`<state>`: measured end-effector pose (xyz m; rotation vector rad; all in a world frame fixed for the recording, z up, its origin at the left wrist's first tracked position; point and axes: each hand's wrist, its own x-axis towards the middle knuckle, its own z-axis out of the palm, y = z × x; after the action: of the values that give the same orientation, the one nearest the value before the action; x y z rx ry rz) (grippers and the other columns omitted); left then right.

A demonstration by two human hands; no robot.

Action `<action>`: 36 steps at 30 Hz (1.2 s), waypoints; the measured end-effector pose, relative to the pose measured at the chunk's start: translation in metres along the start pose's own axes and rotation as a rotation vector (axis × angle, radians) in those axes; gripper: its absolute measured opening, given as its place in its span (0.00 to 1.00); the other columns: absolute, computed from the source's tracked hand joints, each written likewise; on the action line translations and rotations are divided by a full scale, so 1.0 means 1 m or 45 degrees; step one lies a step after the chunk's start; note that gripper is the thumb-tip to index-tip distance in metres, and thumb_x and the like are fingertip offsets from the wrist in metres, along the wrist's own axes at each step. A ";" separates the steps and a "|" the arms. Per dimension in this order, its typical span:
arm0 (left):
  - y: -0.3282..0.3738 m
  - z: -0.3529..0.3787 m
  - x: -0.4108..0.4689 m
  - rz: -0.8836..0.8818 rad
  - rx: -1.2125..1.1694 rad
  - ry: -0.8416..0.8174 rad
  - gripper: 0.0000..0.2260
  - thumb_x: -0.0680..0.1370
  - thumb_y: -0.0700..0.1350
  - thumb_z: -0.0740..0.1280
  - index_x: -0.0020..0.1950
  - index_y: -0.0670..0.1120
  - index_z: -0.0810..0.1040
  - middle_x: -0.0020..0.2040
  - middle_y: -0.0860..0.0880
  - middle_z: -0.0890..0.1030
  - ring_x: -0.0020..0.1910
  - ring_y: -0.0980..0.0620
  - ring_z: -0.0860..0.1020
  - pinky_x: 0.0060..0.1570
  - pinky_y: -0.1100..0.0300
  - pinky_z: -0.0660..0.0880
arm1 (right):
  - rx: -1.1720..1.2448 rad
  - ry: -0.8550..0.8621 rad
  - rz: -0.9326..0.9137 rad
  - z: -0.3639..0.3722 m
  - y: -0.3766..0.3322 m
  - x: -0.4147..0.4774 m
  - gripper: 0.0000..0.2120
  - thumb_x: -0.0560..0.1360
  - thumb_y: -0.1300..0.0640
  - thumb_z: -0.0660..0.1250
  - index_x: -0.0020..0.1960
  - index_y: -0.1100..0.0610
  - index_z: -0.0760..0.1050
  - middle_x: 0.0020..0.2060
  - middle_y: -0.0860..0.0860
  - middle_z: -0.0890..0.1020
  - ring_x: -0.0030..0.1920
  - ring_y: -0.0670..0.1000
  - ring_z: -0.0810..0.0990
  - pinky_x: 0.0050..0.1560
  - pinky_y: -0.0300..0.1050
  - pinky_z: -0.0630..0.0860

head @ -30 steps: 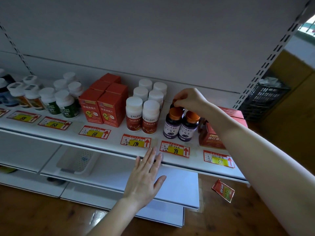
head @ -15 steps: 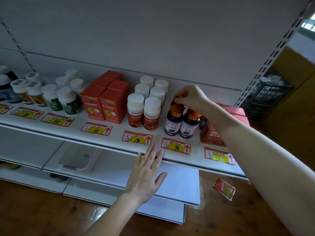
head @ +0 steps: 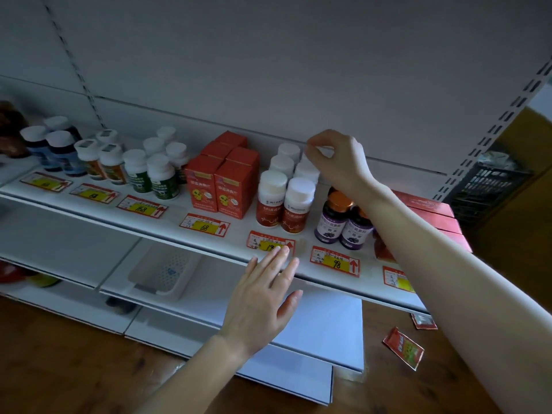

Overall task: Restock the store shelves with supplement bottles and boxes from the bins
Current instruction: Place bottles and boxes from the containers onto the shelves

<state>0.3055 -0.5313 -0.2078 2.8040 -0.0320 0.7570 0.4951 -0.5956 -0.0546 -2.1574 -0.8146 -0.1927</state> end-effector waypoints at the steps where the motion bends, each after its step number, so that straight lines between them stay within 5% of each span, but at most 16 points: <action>1: -0.007 -0.010 -0.003 -0.008 -0.018 0.027 0.20 0.77 0.53 0.57 0.68 0.46 0.66 0.67 0.45 0.73 0.69 0.50 0.65 0.68 0.51 0.61 | 0.019 -0.014 -0.041 0.009 -0.014 -0.001 0.09 0.75 0.57 0.65 0.52 0.59 0.79 0.52 0.51 0.82 0.54 0.49 0.77 0.47 0.31 0.67; 7: -0.077 -0.077 -0.054 -0.124 0.019 0.090 0.19 0.81 0.54 0.52 0.65 0.44 0.69 0.64 0.44 0.76 0.66 0.49 0.69 0.68 0.53 0.59 | 0.004 -0.109 -0.258 0.102 -0.105 -0.008 0.10 0.74 0.57 0.66 0.50 0.63 0.79 0.49 0.57 0.82 0.52 0.55 0.78 0.49 0.41 0.67; 12: -0.156 -0.147 -0.139 -0.315 0.206 0.079 0.20 0.78 0.52 0.56 0.61 0.41 0.77 0.62 0.44 0.77 0.62 0.47 0.75 0.64 0.49 0.66 | 0.104 -0.269 -0.368 0.199 -0.198 -0.032 0.10 0.74 0.59 0.66 0.52 0.63 0.79 0.51 0.58 0.82 0.54 0.55 0.78 0.47 0.35 0.64; 17: -0.220 -0.212 -0.220 -0.578 0.317 0.065 0.26 0.81 0.56 0.47 0.60 0.41 0.78 0.59 0.44 0.79 0.61 0.48 0.76 0.64 0.47 0.64 | 0.173 -0.458 -0.456 0.290 -0.280 -0.057 0.11 0.75 0.58 0.65 0.53 0.63 0.79 0.53 0.57 0.81 0.56 0.54 0.77 0.54 0.39 0.67; 26: -0.321 -0.272 -0.308 -1.026 0.416 0.087 0.30 0.80 0.59 0.45 0.61 0.42 0.78 0.59 0.45 0.79 0.61 0.47 0.76 0.63 0.45 0.62 | 0.215 -0.729 -0.687 0.442 -0.381 -0.074 0.10 0.74 0.60 0.67 0.52 0.65 0.78 0.51 0.59 0.81 0.56 0.56 0.77 0.53 0.37 0.65; 36: -0.503 -0.296 -0.334 -1.288 0.467 0.018 0.23 0.76 0.56 0.55 0.60 0.43 0.79 0.57 0.45 0.81 0.59 0.47 0.78 0.60 0.50 0.64 | 0.174 -0.991 -0.668 0.635 -0.446 -0.014 0.12 0.75 0.58 0.66 0.55 0.64 0.77 0.54 0.59 0.80 0.58 0.56 0.76 0.57 0.40 0.66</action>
<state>-0.0879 0.0127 -0.2377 2.5665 1.5092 0.5260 0.1291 0.0736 -0.1980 -1.8289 -1.7699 0.4619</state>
